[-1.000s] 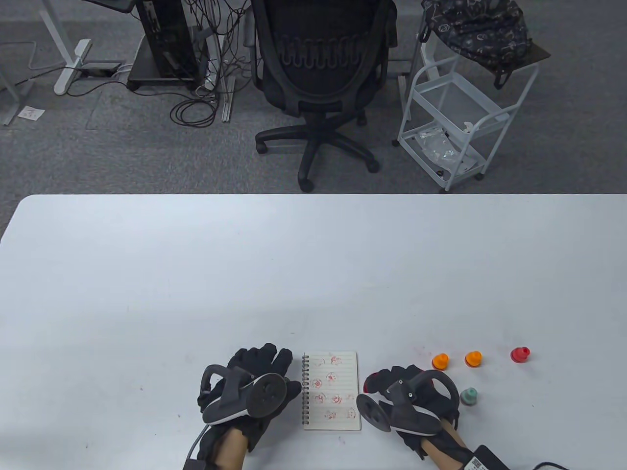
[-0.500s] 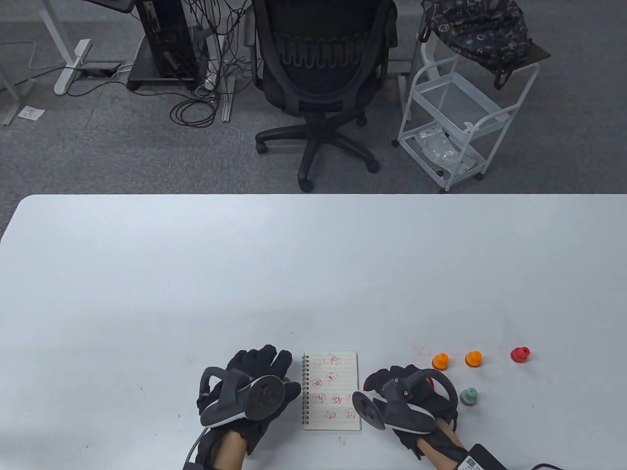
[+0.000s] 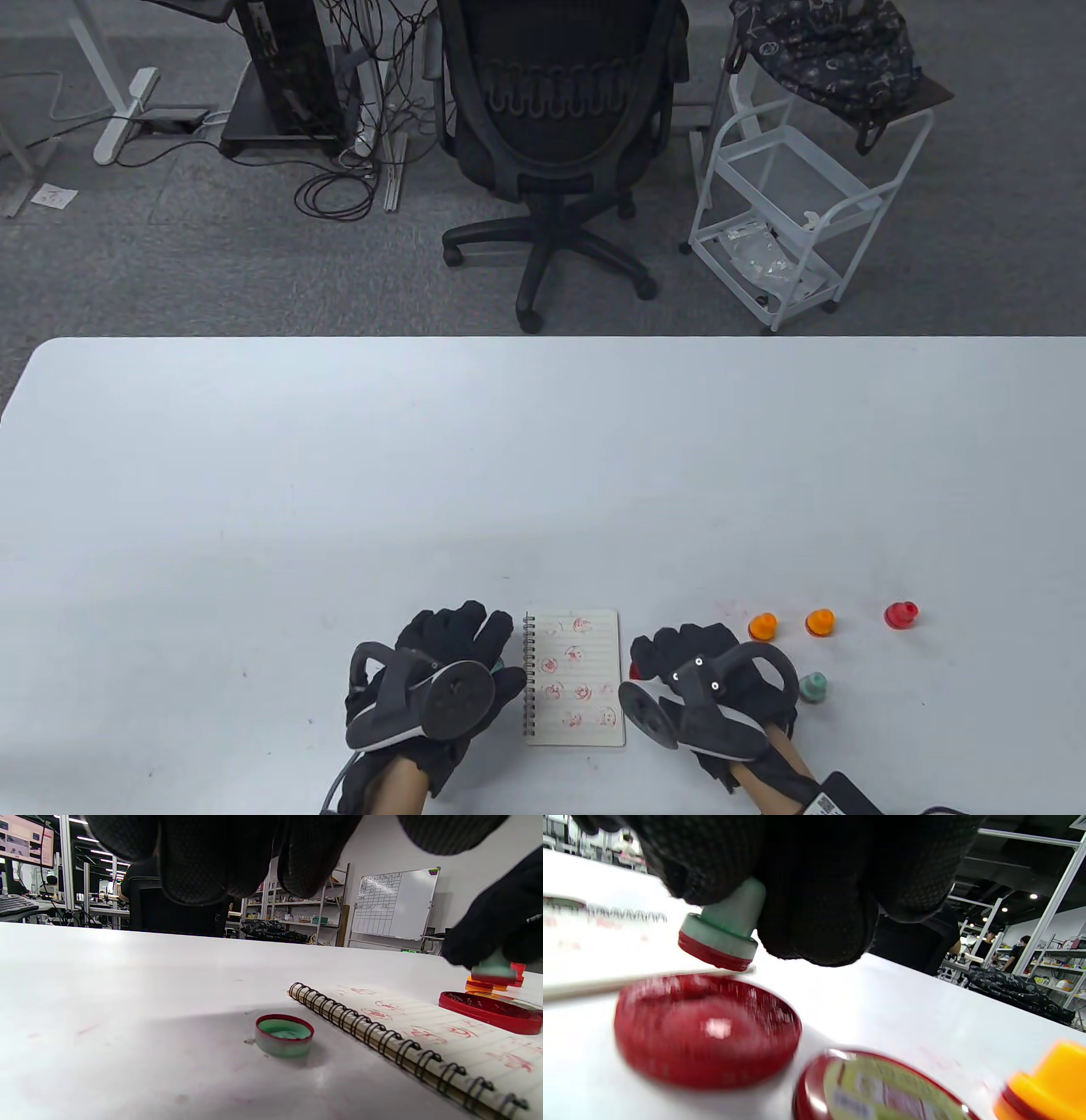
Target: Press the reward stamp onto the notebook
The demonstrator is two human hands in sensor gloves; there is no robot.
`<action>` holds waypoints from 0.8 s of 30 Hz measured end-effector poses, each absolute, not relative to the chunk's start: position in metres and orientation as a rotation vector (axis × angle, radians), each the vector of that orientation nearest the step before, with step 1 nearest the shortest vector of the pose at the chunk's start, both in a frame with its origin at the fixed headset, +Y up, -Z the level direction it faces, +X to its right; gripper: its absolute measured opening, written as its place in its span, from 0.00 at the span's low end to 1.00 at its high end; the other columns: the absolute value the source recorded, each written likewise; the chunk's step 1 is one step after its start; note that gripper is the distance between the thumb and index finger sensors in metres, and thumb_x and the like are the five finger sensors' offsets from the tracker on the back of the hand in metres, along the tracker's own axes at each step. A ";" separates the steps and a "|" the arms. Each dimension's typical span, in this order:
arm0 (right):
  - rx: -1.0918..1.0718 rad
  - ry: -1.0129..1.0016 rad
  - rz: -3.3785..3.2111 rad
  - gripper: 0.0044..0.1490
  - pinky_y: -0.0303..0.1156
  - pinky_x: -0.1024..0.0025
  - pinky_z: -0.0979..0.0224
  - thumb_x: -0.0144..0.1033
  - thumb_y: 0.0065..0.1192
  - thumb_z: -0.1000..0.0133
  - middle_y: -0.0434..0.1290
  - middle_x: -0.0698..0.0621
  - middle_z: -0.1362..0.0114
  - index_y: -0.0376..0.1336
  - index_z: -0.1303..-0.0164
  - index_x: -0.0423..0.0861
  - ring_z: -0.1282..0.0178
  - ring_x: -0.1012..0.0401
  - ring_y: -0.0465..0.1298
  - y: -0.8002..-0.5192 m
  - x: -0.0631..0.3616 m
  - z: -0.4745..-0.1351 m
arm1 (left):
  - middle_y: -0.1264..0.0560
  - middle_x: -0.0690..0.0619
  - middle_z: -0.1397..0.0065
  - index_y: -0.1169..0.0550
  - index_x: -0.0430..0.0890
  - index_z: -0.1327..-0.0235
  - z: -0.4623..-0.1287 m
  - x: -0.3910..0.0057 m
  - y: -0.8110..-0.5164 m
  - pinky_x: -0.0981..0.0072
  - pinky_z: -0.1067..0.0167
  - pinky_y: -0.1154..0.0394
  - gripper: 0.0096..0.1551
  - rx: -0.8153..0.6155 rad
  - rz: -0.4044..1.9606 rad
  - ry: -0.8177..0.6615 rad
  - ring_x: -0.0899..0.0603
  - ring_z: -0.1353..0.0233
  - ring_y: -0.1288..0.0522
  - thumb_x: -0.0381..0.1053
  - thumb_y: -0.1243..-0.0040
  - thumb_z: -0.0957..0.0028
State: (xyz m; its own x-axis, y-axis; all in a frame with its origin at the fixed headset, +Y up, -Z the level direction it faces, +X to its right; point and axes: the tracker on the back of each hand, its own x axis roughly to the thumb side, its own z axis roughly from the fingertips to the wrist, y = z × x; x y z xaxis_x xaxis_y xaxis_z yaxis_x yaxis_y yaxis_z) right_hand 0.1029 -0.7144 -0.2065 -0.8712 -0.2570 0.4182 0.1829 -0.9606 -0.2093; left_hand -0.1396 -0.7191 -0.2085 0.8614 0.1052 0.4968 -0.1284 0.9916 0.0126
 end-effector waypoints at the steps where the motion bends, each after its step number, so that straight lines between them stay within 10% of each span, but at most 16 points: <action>1: -0.668 0.249 -2.829 0.29 0.79 0.60 0.39 0.42 0.66 0.60 0.82 0.55 0.41 0.72 0.46 0.57 0.48 0.60 0.86 -0.711 0.100 -0.208 | 0.30 0.36 0.23 0.24 0.42 0.25 -0.208 -0.140 -0.719 0.30 0.33 0.35 0.42 0.045 0.123 -0.517 0.27 0.31 0.28 0.66 0.47 0.44; 24: -0.819 0.271 -2.844 0.30 0.81 0.62 0.41 0.38 0.70 0.63 0.82 0.54 0.42 0.71 0.48 0.55 0.51 0.59 0.86 -0.736 0.060 -0.221 | 0.30 0.36 0.23 0.23 0.42 0.25 -0.212 -0.142 -0.719 0.30 0.33 0.35 0.41 0.020 0.104 -0.504 0.27 0.32 0.28 0.66 0.47 0.44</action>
